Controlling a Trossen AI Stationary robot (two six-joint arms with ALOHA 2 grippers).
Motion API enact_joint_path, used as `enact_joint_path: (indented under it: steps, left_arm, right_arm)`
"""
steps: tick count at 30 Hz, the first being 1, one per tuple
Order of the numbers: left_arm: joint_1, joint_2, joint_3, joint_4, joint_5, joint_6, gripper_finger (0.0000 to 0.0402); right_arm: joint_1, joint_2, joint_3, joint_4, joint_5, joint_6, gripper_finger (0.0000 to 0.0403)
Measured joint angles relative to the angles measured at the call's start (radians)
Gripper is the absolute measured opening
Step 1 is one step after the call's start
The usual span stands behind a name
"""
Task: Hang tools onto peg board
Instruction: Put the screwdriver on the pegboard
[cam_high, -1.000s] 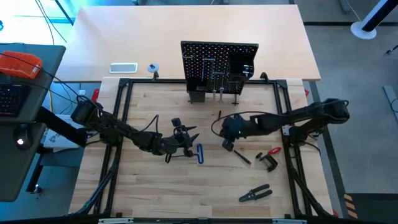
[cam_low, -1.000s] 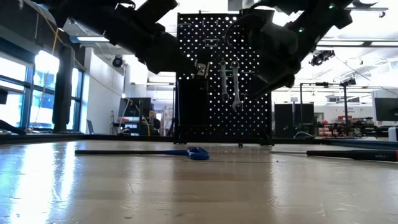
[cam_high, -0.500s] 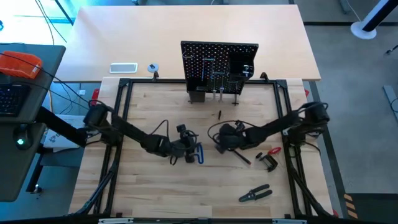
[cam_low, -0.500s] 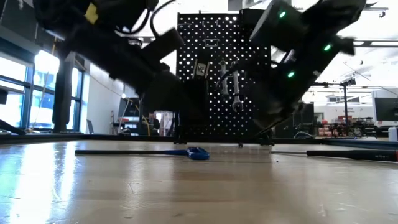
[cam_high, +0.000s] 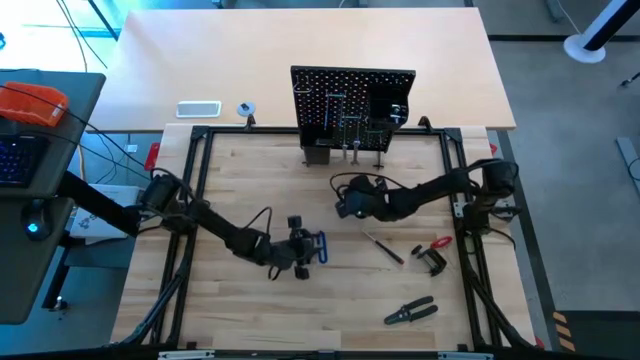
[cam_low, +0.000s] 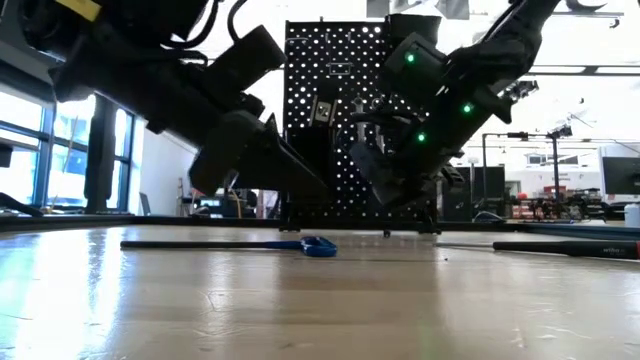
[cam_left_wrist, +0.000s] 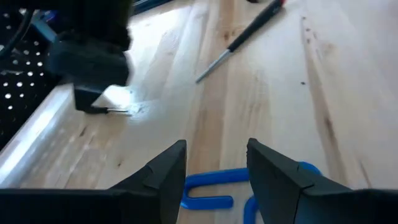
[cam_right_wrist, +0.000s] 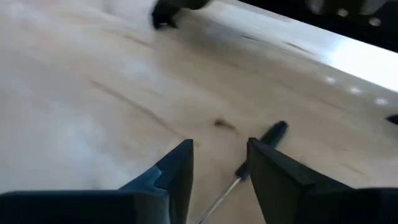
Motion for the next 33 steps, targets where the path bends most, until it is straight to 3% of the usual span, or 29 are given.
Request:
enact_joint_path:
  steps: [5,10,14,19,29,33]
  left_arm:
    - [-0.011,0.000,0.000,-0.002,0.001,0.008,0.0158]
    - [-0.021,0.000,0.000,-0.001,0.002,0.026,0.0158]
    - [-0.033,0.000,0.000,-0.006,0.002,0.026,0.0158]
    - [-0.041,0.000,0.000,-0.001,0.002,0.026,0.0158]
    - [-0.042,0.000,0.000,-0.003,0.002,-0.002,0.0158]
    - [-0.044,0.000,0.000,-0.002,-0.006,-0.002,0.0158]
  right_arm:
    - [-0.041,0.049,0.000,-0.028,-0.046,0.067,0.0175]
    - [-0.037,0.141,0.003,0.081,-0.026,0.078,0.0176]
    - [-0.006,0.163,0.004,0.066,-0.008,0.079,0.0134]
    - [0.046,0.160,0.006,0.014,-0.027,0.023,0.0022]
    - [0.181,0.097,0.000,-0.047,-0.081,-0.012,0.0008]
    - [0.247,0.021,-0.004,-0.096,-0.179,-0.018,0.0006]
